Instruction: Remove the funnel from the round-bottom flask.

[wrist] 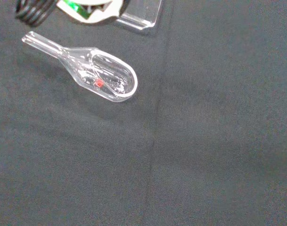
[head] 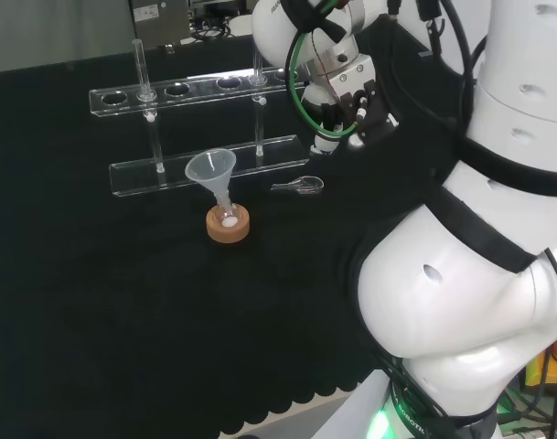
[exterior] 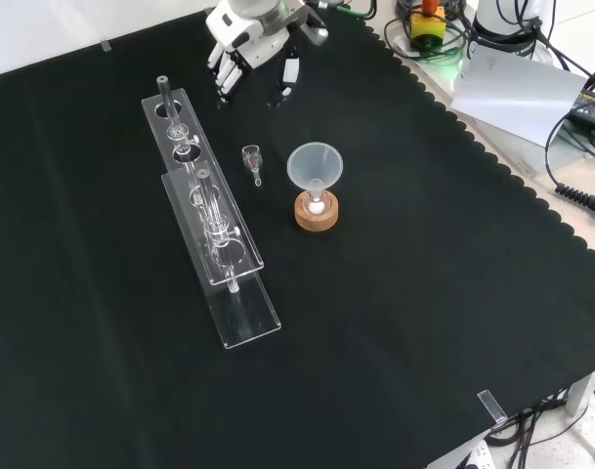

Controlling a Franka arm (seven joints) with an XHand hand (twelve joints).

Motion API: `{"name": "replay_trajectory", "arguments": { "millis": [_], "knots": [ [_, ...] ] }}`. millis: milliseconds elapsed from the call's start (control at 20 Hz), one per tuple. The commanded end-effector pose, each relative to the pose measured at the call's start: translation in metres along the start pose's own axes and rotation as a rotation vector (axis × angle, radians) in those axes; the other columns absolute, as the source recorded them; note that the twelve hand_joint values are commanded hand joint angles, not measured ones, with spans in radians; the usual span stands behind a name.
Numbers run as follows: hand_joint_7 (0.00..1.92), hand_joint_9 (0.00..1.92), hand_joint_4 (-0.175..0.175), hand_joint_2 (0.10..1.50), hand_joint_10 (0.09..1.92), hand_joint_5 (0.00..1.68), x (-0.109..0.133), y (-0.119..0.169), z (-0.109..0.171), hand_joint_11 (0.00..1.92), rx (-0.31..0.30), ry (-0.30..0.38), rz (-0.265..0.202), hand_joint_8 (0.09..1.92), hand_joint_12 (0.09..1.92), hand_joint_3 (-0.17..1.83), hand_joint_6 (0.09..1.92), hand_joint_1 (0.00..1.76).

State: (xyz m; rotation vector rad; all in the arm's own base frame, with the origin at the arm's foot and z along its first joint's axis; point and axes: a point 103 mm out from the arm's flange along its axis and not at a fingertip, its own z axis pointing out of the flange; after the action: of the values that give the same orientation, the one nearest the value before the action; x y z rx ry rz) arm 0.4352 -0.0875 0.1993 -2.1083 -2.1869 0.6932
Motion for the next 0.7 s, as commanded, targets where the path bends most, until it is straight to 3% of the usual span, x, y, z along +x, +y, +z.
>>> {"name": "replay_trajectory", "arguments": {
  "millis": [50, 350, 500, 700],
  "knots": [
    [0.51, 0.85, -0.044, 0.69, 0.62, 0.45, 0.009, -0.022, -0.014, 0.54, -0.008, -0.004, 0.006, 0.76, 1.22, 0.65, 0.49, 0.88],
    [0.52, 0.85, -0.040, 0.69, 0.62, 0.42, 0.017, -0.038, -0.029, 0.54, -0.022, 0.012, -0.023, 0.76, 1.22, 0.65, 0.46, 0.87],
    [0.50, 0.85, -0.040, 0.69, 0.62, 0.38, 0.026, -0.046, -0.038, 0.53, -0.026, 0.021, -0.012, 0.75, 1.24, 0.65, 0.36, 0.84],
    [0.48, 0.81, -0.035, 0.68, 0.62, 0.37, 0.041, -0.055, -0.051, 0.52, -0.017, 0.032, -0.060, 0.74, 1.27, 0.65, 0.27, 0.79]
  ]
}}
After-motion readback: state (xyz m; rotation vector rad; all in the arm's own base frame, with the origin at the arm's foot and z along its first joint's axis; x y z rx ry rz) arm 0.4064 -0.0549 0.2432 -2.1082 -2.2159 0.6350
